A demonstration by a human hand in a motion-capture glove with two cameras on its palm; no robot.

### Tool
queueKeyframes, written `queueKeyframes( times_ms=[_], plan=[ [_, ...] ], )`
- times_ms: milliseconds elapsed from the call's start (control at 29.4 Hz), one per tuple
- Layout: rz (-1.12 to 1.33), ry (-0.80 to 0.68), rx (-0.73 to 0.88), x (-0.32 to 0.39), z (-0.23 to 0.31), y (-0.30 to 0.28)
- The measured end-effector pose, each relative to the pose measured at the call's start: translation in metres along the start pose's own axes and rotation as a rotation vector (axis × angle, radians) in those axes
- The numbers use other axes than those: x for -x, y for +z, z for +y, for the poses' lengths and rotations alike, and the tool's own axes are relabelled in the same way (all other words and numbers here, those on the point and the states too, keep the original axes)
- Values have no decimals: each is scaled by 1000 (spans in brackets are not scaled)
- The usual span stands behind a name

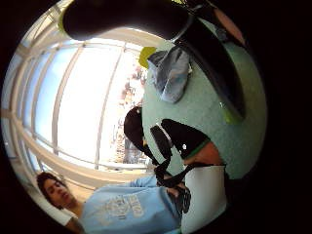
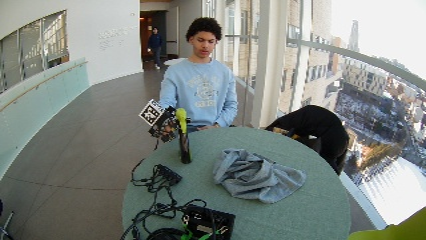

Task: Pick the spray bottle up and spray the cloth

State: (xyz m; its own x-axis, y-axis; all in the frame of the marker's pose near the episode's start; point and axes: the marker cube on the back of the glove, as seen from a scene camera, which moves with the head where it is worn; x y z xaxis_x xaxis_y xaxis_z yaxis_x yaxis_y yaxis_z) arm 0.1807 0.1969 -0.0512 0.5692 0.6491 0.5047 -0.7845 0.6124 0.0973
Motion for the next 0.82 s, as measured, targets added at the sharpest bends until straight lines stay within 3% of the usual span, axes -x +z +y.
queueKeyframes(
  times_ms=[544, 816],
  plan=[
    [-309, 15, -14, -3, -56, 40],
    [-243, -18, -57, 2, -74, 46]
  ],
)
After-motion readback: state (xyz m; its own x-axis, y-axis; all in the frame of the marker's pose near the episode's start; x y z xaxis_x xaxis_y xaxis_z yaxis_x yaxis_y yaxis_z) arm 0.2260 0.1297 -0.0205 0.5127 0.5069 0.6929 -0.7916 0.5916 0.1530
